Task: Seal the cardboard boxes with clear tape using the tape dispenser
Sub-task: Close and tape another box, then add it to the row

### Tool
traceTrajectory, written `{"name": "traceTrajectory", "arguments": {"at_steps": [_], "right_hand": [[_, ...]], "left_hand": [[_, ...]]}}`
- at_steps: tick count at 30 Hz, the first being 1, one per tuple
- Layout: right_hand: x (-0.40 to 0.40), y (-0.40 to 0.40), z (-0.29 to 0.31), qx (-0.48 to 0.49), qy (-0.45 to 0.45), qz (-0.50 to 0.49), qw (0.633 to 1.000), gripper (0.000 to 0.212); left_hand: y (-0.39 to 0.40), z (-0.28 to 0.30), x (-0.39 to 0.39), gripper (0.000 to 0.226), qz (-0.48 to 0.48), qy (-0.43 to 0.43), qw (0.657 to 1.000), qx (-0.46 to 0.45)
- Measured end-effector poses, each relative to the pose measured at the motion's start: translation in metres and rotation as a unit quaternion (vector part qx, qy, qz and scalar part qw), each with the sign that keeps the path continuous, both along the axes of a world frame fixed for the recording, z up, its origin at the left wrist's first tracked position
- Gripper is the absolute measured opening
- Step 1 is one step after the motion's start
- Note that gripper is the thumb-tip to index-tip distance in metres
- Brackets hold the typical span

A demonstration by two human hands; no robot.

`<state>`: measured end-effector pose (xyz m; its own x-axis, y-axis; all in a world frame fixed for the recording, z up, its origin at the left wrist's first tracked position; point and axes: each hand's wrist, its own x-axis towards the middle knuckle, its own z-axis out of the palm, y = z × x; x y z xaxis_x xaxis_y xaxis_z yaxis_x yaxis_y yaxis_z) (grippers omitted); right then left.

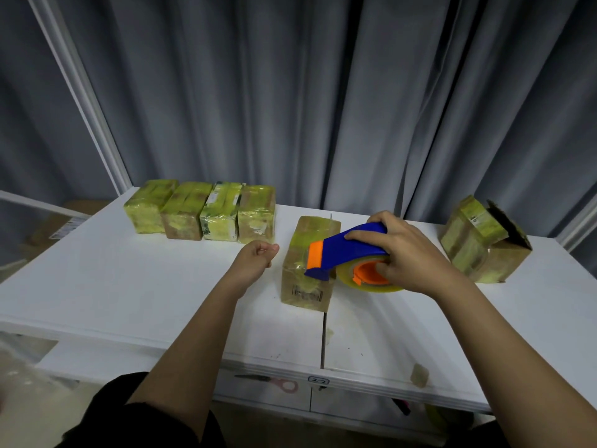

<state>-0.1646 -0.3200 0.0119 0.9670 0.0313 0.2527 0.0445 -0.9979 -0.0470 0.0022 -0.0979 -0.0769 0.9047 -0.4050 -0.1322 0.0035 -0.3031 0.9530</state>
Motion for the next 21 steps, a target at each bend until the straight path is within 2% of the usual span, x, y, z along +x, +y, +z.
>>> {"name": "traceTrajectory", "arguments": {"at_steps": [21], "right_hand": [[0.006,0.001,-0.021,0.027,-0.004,-0.022,0.999,0.064]], "left_hand": [[-0.01,-0.022,0.006,0.035,0.026,0.089,0.996,-0.019]]}}
